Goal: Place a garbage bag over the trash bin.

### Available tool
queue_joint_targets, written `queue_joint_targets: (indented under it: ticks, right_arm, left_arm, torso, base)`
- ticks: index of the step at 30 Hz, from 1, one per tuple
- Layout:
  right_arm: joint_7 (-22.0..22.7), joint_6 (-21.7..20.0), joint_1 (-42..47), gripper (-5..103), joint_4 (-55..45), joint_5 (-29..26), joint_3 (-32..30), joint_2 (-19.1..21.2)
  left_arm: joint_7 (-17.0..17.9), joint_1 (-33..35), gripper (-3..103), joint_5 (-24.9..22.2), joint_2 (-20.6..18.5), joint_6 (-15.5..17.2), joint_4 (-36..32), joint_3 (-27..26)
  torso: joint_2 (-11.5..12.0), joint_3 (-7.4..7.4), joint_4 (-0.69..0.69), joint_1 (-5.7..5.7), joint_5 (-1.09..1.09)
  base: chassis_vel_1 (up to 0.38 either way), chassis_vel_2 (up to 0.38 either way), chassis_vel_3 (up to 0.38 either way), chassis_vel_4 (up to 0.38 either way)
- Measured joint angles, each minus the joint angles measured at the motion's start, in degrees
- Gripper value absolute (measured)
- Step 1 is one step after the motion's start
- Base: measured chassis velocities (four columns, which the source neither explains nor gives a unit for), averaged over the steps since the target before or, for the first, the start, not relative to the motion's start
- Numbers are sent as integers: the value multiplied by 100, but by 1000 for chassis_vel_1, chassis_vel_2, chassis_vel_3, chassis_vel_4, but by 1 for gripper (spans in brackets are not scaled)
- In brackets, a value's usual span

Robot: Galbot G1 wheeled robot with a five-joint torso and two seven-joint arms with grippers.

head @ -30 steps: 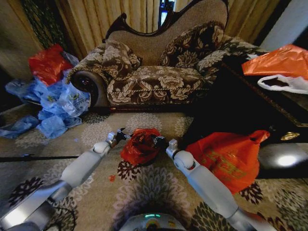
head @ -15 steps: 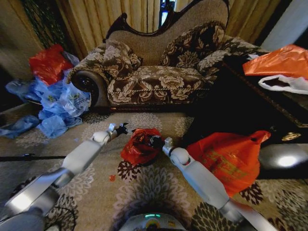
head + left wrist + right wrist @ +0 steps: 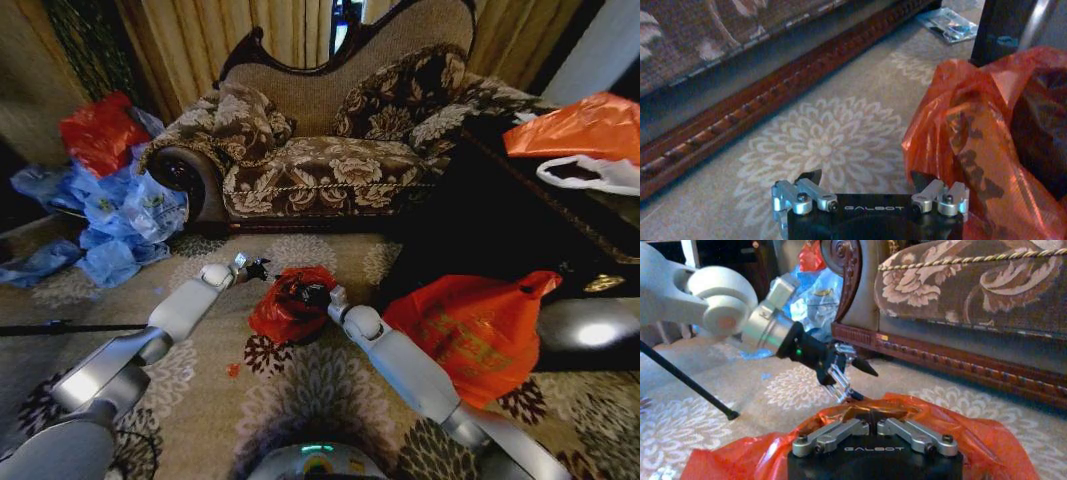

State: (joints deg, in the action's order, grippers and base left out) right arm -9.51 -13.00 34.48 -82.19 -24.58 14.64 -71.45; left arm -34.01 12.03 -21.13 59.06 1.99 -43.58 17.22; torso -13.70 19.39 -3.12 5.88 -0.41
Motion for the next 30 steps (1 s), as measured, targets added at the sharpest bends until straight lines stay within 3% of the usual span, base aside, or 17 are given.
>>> queue_joint_targets:
  ticks: [5,11,18,23,26,29,30]
  right_arm:
    - [-7,20,56,0,-43,-5,3,57]
    - [-8,42,123,0,-81,-17,-25,137]
    - [-20,64,110,0,-47,-22,-27,141]
    - [-37,129,81,0,84,79,-21,127]
    - [-77,201,47,0,235,277,-24,85]
    - [-138,205,-99,0,523,543,56,-12]
    - [-138,205,-99,0,523,543,56,-12]
  left_arm:
    - [168,44,92,-1,411,-96,371,-168]
    - [281,167,91,14,528,-132,433,-216]
    - [339,283,89,-20,125,-60,198,-407]
    - [511,613,87,-177,-249,8,-298,-889]
    - [713,881,90,-409,-369,105,-661,-1196]
    - [1323,1407,91,-1116,-687,483,-1660,-1641]
    - [1323,1407,91,-1116,-687,483,-1660,-1641]
  torso:
    - [0,0,1,0,2]
    - [0,0,-1,0,0]
    - [0,0,0,0,-2]
    - [0,0,0,0,-2]
    - [0,0,1,0,-1]
    - [0,0,-2,0,-2]
    - [0,0,-2,0,-2]
  base:
    - [0,0,0,0]
    - [0,0,0,0]
    - [0,0,0,0]
    - [0,0,0,0]
    - [0,0,0,0]
    - [0,0,0,0]
    - [0,0,0,0]
